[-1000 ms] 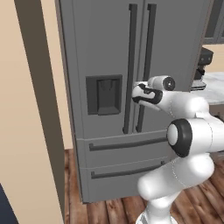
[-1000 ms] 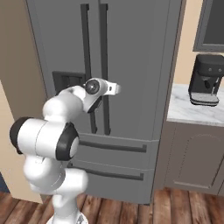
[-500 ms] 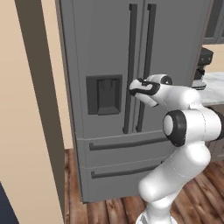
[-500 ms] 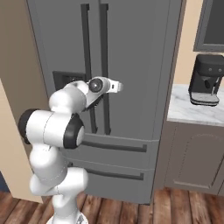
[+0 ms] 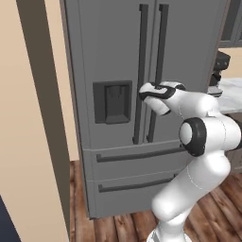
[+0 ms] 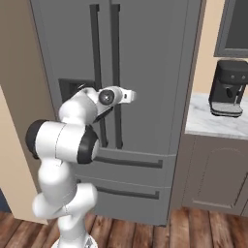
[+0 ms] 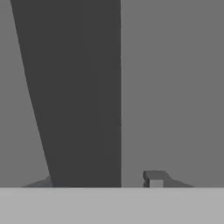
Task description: Take the donut and cupcake from the fridge and place them on the empty tray on the dining counter.
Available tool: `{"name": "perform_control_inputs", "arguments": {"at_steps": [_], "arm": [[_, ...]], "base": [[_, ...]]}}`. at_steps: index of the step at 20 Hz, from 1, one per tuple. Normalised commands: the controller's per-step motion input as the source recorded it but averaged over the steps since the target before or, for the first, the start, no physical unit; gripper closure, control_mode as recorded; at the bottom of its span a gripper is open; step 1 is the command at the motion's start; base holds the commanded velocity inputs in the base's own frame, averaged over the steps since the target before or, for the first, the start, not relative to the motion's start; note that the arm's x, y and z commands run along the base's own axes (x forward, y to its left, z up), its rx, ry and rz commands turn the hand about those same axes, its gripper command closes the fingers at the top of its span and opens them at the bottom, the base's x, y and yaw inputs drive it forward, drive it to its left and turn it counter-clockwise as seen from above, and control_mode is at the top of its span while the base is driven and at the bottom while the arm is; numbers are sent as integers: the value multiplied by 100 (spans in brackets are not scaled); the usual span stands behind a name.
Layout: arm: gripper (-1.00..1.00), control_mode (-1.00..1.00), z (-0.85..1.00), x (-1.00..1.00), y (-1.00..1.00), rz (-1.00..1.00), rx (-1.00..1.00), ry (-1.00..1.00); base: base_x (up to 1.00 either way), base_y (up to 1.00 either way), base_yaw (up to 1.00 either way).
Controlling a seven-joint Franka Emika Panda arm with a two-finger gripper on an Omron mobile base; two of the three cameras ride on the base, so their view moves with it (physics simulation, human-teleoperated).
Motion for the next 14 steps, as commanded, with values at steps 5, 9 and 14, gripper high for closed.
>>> {"name": "perform_control_inputs", "arguments": {"at_steps": [5, 9, 14], "arm": [[100, -100, 0, -64, -24, -9, 0, 10], [100, -100, 0, -88, -40, -14, 0, 22], [100, -100, 0, -86, -79, -15, 2, 32]], "base": [[0, 0, 0], [0, 0, 0], [0, 0, 0]]}}
